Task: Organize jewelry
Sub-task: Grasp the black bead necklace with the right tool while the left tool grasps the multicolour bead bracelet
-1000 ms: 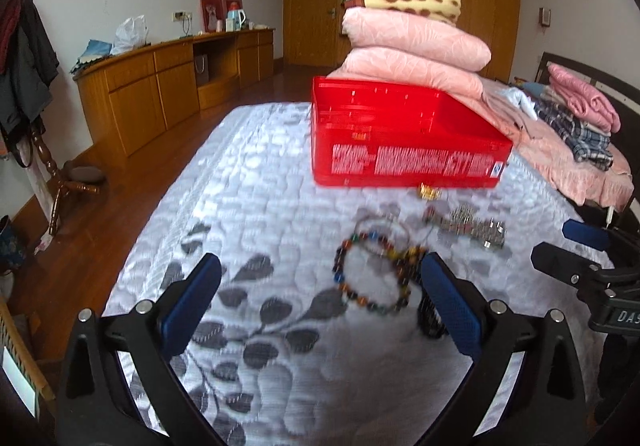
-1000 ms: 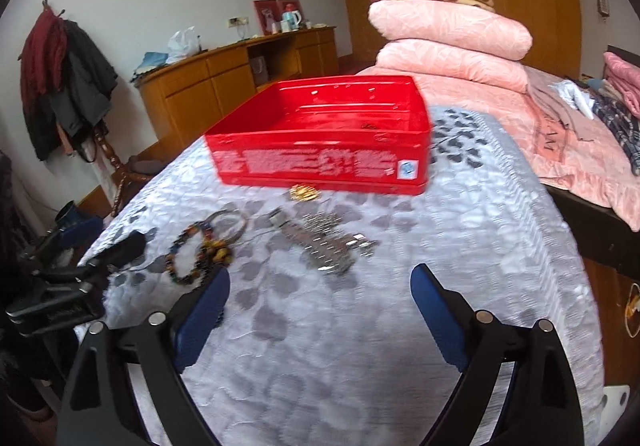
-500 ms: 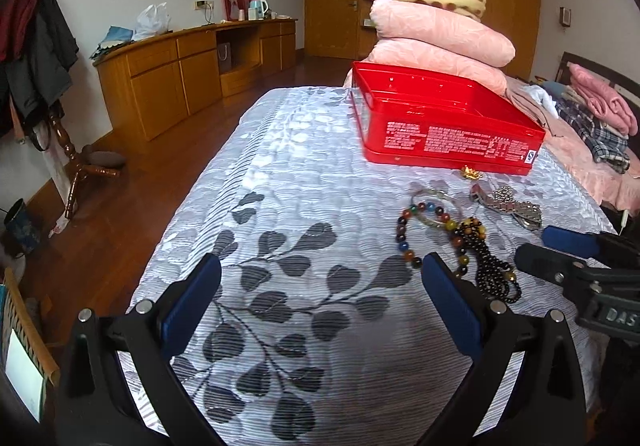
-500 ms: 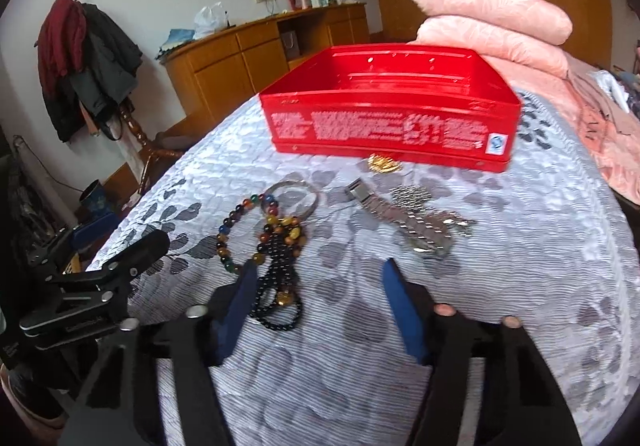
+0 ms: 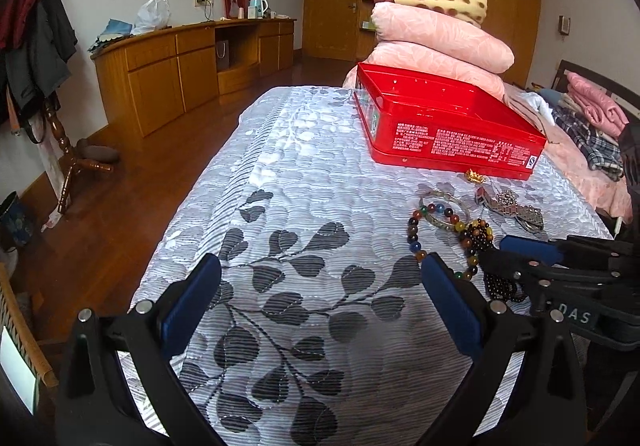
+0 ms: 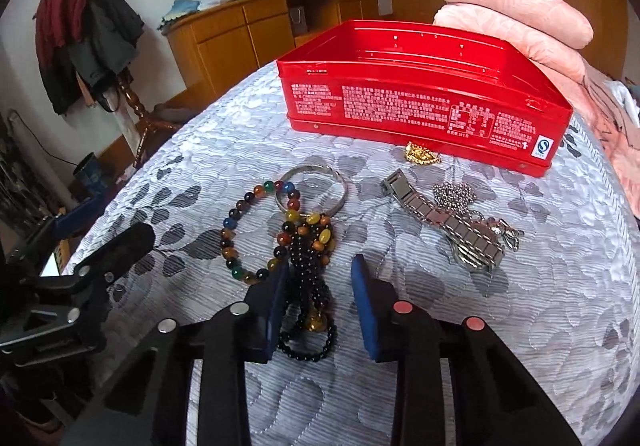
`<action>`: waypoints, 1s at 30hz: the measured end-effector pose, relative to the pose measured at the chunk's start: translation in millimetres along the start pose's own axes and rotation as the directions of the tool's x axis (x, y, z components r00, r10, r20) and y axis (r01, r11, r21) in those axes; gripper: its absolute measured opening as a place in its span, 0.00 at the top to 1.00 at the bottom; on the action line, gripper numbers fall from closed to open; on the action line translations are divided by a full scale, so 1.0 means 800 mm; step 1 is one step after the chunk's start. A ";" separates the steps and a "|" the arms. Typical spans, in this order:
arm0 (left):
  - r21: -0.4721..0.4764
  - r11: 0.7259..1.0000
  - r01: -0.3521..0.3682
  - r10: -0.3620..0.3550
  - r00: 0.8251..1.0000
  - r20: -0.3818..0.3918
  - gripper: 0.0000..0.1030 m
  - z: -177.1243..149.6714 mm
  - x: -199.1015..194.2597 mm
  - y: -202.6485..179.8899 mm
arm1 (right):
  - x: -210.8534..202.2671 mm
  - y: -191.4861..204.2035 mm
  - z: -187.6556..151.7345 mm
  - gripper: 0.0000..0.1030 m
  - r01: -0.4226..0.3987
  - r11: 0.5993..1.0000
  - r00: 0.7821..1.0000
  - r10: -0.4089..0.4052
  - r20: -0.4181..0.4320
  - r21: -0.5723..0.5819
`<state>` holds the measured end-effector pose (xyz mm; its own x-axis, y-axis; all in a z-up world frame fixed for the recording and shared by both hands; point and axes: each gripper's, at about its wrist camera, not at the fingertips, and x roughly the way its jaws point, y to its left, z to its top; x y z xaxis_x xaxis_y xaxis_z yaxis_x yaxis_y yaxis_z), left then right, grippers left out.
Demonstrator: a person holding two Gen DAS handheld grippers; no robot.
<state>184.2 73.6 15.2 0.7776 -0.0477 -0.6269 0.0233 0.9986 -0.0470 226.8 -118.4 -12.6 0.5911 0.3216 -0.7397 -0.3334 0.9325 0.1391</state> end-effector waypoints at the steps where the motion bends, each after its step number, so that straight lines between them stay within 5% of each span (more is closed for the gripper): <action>1: 0.001 1.000 0.002 -0.002 1.000 0.000 0.06 0.000 0.000 0.000 | 0.002 0.001 0.001 0.72 0.002 1.000 1.000 -0.002 0.000 -0.005; 8: 0.007 1.000 0.003 -0.003 1.000 -0.004 0.06 0.000 0.002 -0.004 | 0.000 0.002 -0.001 0.85 0.003 1.000 1.000 -0.003 0.004 -0.015; 26: 0.077 0.987 0.143 -0.141 0.990 -0.025 0.06 0.011 0.012 -0.099 | -0.058 -0.085 -0.030 0.85 0.077 0.990 0.995 -0.084 0.055 0.117; 28: 0.092 0.984 0.153 -0.151 0.988 -0.028 0.12 0.012 0.015 -0.112 | -0.062 -0.095 -0.034 0.85 0.079 0.988 0.994 -0.088 0.059 0.135; 30: 0.103 0.981 0.167 -0.163 0.985 -0.049 0.29 0.012 0.021 -0.121 | -0.065 -0.104 -0.037 0.85 0.078 0.986 0.994 -0.088 0.062 0.148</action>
<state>201.2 -24.0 17.0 0.7316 -0.2107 -0.6484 0.2176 0.9735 -0.0709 202.1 -217.3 -5.0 0.6628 0.2475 -0.7067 -0.1737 0.9689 0.1764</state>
